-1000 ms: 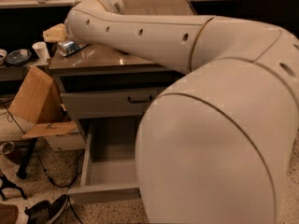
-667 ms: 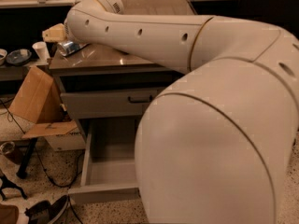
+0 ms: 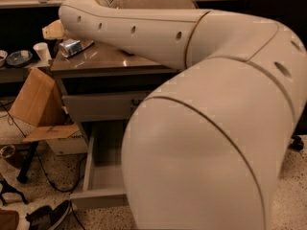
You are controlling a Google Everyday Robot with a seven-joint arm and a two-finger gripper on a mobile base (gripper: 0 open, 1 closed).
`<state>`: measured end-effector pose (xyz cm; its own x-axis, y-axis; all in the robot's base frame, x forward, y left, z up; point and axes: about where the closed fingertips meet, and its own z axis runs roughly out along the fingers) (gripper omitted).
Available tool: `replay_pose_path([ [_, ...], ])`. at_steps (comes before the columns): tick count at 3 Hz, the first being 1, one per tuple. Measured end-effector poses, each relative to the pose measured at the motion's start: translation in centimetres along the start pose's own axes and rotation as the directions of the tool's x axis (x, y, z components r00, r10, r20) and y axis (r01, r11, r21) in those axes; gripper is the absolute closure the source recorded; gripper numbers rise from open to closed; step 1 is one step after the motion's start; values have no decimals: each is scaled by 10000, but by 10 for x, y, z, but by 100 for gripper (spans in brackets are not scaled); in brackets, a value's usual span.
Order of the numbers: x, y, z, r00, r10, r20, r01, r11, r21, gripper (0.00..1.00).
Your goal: Place redbull can into middle drawer
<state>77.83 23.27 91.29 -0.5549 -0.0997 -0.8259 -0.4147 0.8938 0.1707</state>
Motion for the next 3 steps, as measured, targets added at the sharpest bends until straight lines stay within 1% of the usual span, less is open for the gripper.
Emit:
replay_pose_path([
  [1, -2, -1, 10, 9998, 118, -147, -115, 9997, 208, 0],
  [2, 6, -5, 41, 9969, 588, -516, -576, 9980, 250, 0],
  [3, 6, -5, 41, 9969, 588, -517, -575, 9980, 252, 0],
])
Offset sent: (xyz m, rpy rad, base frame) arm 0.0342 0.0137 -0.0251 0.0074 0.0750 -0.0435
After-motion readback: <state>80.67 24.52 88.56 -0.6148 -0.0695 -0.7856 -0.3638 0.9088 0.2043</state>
